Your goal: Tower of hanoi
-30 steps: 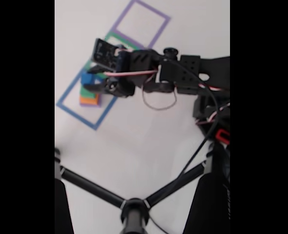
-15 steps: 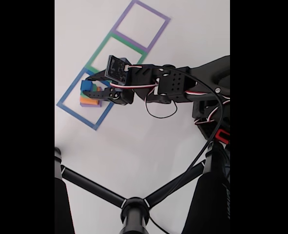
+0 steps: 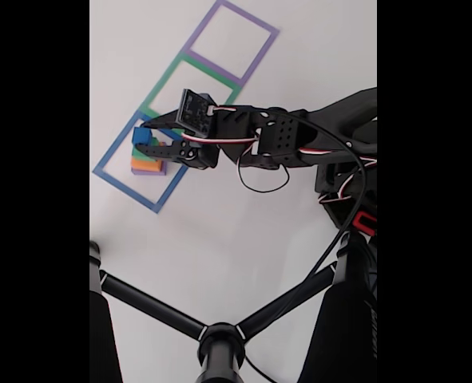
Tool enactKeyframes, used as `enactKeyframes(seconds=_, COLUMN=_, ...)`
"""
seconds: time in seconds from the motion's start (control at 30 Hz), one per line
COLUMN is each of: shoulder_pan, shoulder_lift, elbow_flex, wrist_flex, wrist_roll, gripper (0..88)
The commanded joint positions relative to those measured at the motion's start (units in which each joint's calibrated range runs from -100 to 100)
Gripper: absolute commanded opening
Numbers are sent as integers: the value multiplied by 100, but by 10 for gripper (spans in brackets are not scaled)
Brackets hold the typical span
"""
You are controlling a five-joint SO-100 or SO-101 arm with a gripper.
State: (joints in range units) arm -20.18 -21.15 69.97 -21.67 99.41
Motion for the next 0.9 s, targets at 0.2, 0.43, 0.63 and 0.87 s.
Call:
enactKeyframes(seconds=0.2, shoulder_pan=-43, shoulder_lift=36, elbow_flex=75, wrist_flex=-238, wrist_roll=59, gripper=30)
enactKeyframes(seconds=0.43, shoulder_pan=-34, shoulder_lift=149, elbow_flex=84, wrist_flex=-327, wrist_roll=59, gripper=32)
enactKeyframes(seconds=0.63, shoulder_pan=-53, shoulder_lift=173, elbow_flex=175, wrist_flex=-489, wrist_roll=59, gripper=117)
enactKeyframes(seconds=0.87, shoulder_pan=-72, shoulder_lift=173, elbow_flex=312, wrist_flex=-675, wrist_roll=59, gripper=195)
